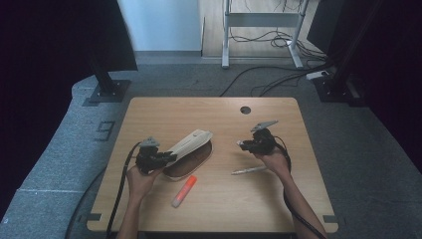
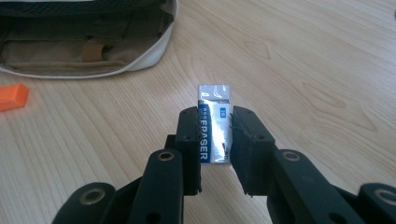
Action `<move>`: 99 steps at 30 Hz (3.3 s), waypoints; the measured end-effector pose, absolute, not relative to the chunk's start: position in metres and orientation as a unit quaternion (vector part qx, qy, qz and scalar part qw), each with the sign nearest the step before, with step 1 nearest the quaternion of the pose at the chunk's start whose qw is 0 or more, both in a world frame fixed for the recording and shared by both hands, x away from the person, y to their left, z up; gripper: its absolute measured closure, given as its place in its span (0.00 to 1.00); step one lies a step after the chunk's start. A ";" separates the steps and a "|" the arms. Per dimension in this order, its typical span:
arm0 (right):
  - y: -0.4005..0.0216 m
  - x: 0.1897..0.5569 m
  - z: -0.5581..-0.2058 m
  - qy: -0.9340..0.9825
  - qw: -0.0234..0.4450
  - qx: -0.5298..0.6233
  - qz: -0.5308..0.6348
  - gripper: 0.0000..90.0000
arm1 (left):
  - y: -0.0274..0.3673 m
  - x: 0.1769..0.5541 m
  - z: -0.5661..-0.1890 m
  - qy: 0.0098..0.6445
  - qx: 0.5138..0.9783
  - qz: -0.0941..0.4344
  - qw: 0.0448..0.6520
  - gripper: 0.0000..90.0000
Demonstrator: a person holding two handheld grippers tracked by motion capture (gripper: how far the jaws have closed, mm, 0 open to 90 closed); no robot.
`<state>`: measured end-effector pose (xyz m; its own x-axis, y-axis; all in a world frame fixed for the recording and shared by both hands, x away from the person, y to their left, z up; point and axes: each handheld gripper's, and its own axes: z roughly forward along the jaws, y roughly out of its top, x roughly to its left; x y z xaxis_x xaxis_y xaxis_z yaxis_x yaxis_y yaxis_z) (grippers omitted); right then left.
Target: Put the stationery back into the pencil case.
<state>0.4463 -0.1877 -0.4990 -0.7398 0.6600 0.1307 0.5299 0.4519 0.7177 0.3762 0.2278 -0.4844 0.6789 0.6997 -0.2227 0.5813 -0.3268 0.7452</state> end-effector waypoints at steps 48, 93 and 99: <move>-0.104 0.458 -0.506 0.870 0.074 0.306 0.380 0.79 | 0.226 0.375 -0.483 0.392 0.815 0.074 0.420 0.84; -0.038 0.481 -0.534 0.874 0.092 0.301 0.371 0.78 | 0.222 0.374 -0.480 0.387 0.815 0.070 0.425 0.84; -0.036 0.480 -0.534 0.875 0.087 0.298 0.372 0.60 | 0.223 0.374 -0.481 0.387 0.815 0.071 0.424 0.84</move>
